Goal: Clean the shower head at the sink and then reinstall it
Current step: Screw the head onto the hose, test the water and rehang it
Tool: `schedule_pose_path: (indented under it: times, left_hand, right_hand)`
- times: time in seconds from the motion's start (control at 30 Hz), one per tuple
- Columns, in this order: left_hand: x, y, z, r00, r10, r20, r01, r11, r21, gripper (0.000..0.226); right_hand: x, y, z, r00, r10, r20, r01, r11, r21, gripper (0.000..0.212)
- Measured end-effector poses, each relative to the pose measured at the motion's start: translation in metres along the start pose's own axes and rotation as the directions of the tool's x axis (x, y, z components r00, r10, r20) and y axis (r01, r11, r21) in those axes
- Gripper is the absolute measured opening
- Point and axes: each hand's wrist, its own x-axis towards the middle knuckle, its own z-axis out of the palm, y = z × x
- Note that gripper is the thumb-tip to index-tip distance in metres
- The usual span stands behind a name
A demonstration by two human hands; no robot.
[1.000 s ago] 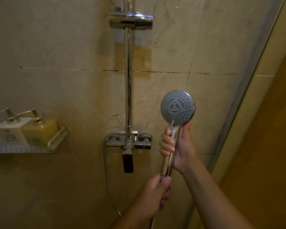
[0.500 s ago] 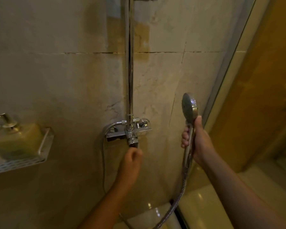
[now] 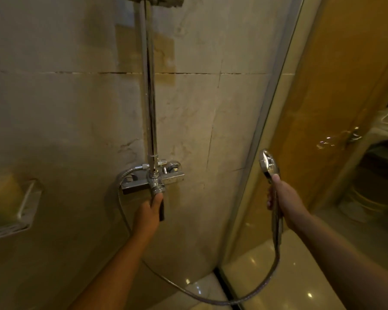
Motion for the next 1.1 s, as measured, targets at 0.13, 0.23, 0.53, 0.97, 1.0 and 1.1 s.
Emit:
schedule_pose_path:
  times: [0.13, 0.23, 0.53, 0.97, 1.0, 1.1]
  left_hand:
    - [0.008, 0.005, -0.001, 0.998, -0.052, -0.042, 0.054, 0.998, 0.045, 0.06]
    - [0.016, 0.001, -0.004, 0.997, -0.081, -0.012, 0.082, 0.995, 0.056, 0.068]
    - [0.009, 0.011, -0.007, 0.997, -0.073, -0.031, 0.076, 0.994, 0.085, 0.063]
    - [0.006, 0.015, -0.006, 0.98, -0.186, 0.065, 0.192, 0.977, -0.095, 0.046]
    - [0.007, 0.014, -0.006, 0.981, -0.184, 0.06, 0.189, 0.977, -0.096, 0.046]
    - [0.007, 0.015, -0.006, 0.981, -0.183, 0.061, 0.189, 0.975, -0.114, 0.046]
  right_hand:
    - [0.007, 0.003, -0.021, 1.0, -0.005, -0.027, 0.004, 1.0, -0.022, 0.045]
    - [0.014, 0.008, -0.029, 0.998, 0.005, -0.061, -0.004, 1.0, 0.005, 0.049]
    - [0.02, 0.008, -0.032, 0.995, 0.032, -0.093, -0.023, 0.995, 0.097, 0.048]
    - [0.018, 0.011, -0.044, 0.996, -0.014, -0.091, 0.023, 0.995, 0.102, 0.048]
    - [0.019, 0.012, -0.044, 0.996, -0.014, -0.091, 0.024, 0.994, 0.103, 0.049]
    - [0.019, 0.013, -0.045, 0.995, 0.006, -0.098, 0.008, 0.989, 0.148, 0.048]
